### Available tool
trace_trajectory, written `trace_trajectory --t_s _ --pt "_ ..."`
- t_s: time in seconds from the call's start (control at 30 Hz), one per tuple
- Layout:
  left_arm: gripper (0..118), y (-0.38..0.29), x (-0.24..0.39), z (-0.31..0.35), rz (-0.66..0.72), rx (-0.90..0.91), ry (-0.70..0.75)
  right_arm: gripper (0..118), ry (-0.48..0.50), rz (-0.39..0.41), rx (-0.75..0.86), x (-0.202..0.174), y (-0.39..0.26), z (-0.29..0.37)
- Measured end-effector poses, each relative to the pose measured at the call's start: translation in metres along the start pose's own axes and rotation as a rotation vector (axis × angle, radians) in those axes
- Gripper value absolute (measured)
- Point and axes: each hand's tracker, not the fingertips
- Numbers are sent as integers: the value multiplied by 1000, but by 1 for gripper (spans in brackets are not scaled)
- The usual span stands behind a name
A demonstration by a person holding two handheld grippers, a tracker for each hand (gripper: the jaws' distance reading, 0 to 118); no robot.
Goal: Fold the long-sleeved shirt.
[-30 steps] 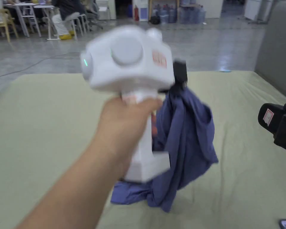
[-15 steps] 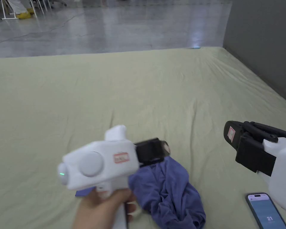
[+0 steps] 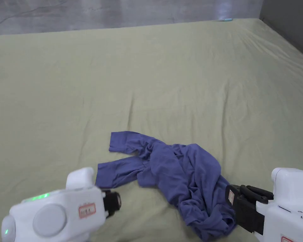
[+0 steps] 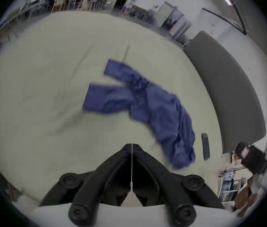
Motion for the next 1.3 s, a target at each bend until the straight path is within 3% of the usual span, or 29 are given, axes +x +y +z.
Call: trace_trajectory --t_s 0.03,0.07,0.1,0.27,0.4,0.5,0.53,0.6,0.67,0.73,0.77,0.8,0.83,0.93,1.0,1.07,1.1,1.13,1.17,1.23,1.3 --pt "22 18 4 -10 -12 26 -9 3 -7 2 -3 -1 0 -3" --pt "87 34 9 -24 7 33 -61 3 -11 -1 -10 -1 -1 -6" --pt "118 52 15 -42 -3 31 -74 3 -17 -10 -24 -1 -2 -10" --pt "118 105 39 -139 -4 -169 -48 8 -29 -72 -92 5 -13 -26" --pt "118 89 58 -201 13 -318 -104 8 -66 -136 -172 23 -23 -47" --pt "118 84 62 -218 -8 -391 -47 8 -77 -152 -202 34 -21 -61" --pt "105 88 64 -213 -79 -326 -41 8 -86 -155 -206 37 -19 -64" --pt "13 95 66 -188 -137 -234 91 8 -104 -170 -211 46 -16 -67" --pt "13 98 60 -170 -36 -207 -78 8 -112 -198 -222 58 -14 -72" --pt "13 91 64 -160 -61 -208 -78 13 -106 -246 -245 71 -13 -82" --pt "13 90 62 -155 -92 -201 -68 29 -97 -266 -263 79 -12 -91" --pt "13 87 62 -151 -102 -198 -68 68 -88 -282 -312 86 -10 -105" --pt "13 84 62 -149 -99 -196 -74 118 -102 -283 -385 92 -6 -124" --pt "13 79 56 -143 -74 -181 -90 116 -125 -316 -369 104 -9 -163" --pt "13 75 52 -139 -50 -174 -92 114 -191 -247 -446 101 -10 -186" --pt "13 75 43 -136 -28 -167 -96 89 -187 -140 -473 88 -15 -198" --pt "13 73 38 -131 -10 -162 -102 85 -264 -61 -479 76 -17 -197" --pt "13 71 34 -125 9 -156 -108 56 -246 -27 -440 66 -14 -190" --pt "13 68 27 -118 39 -144 -112 8 -194 -22 -411 61 -10 -181" --pt "13 66 15 -98 102 -109 -108 8 -82 -120 -356 59 -1 -163" --pt "13 64 7 -69 139 -58 -95 8 -57 -110 -281 64 17 -138"
